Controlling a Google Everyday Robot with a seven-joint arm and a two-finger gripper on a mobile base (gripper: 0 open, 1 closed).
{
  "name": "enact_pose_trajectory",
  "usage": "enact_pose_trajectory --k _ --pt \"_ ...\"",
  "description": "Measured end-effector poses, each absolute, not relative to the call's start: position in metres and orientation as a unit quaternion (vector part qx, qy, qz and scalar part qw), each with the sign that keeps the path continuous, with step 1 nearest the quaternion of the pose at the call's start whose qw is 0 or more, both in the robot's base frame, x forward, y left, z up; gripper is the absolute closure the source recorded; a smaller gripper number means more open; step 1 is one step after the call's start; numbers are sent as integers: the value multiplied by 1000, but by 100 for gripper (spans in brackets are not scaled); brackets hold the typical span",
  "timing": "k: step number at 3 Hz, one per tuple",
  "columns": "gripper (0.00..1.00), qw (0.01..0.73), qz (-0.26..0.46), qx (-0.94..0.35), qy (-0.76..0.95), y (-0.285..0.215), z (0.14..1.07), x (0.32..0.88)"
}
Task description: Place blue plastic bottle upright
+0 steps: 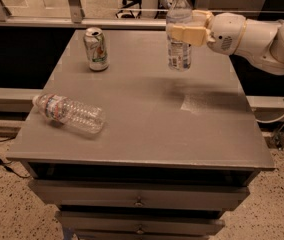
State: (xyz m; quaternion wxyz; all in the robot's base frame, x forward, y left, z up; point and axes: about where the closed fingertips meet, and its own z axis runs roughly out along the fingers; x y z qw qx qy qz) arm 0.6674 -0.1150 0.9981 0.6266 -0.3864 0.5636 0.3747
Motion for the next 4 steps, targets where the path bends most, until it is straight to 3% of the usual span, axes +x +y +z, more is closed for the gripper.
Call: enact_pose_trajectory --k 2,4 --pt "100 675 369 -471 433 -91 987 634" --pt "100 625 394 -486 467 -83 959 639"
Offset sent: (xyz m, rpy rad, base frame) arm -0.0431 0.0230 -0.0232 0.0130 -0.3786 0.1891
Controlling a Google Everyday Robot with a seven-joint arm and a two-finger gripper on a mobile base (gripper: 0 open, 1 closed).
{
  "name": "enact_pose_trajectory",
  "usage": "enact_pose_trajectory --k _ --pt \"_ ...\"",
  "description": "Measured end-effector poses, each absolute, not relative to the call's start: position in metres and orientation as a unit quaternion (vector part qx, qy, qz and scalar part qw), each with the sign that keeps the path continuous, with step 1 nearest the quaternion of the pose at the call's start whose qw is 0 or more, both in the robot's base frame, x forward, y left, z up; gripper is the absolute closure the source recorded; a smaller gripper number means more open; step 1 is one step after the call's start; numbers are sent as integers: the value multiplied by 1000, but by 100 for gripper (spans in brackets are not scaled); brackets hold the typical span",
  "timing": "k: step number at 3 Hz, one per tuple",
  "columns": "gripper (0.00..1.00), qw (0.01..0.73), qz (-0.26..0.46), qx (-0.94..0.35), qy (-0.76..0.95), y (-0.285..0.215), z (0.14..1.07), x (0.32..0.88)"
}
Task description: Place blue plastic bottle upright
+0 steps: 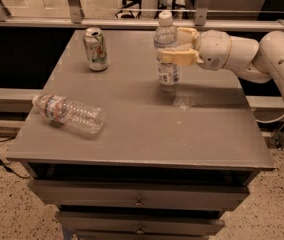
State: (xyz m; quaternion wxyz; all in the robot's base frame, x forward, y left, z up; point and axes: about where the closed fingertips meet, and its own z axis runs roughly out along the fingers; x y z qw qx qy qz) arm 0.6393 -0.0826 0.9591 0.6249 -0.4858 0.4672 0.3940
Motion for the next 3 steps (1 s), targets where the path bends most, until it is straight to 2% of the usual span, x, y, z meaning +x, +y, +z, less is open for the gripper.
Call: enact_pose_trajectory --k 2,3 --pt "43 591 439 -466 491 -83 935 645" --pt "20 590 440 -460 496 -88 927 644"
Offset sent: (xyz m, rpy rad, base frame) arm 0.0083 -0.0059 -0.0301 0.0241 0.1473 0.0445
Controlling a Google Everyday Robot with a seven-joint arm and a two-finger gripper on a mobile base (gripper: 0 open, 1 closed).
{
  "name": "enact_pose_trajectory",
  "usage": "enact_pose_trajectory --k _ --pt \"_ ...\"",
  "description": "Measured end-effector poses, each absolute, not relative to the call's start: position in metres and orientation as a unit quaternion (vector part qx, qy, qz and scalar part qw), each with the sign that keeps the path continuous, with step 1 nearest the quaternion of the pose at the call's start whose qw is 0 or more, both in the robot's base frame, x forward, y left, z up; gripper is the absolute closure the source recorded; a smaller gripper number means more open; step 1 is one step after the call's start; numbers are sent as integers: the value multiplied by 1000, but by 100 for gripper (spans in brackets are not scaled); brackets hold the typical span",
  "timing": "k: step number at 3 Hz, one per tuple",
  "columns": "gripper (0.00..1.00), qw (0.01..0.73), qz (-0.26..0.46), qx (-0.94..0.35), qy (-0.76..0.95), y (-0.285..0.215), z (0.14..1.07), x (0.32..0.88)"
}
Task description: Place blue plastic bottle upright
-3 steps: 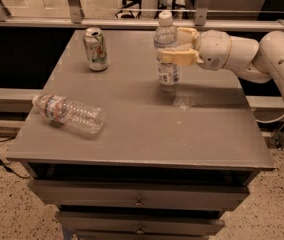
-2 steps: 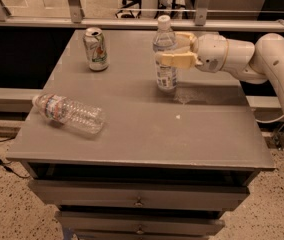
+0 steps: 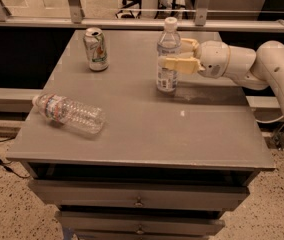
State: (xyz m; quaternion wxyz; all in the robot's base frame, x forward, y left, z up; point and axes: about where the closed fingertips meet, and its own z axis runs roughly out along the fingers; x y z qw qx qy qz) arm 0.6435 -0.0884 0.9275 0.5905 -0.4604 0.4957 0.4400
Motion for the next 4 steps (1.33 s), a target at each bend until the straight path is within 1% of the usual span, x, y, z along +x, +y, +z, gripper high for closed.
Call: enact_pose_trajectory --k 1,2,3,4 --pt "0 587 438 -460 502 -94 920 641" --pt "0 581 428 -467 510 -103 914 638" --pt "0 570 400 -484 530 -136 906 630" --pt "0 565 393 -490 535 -144 903 628"
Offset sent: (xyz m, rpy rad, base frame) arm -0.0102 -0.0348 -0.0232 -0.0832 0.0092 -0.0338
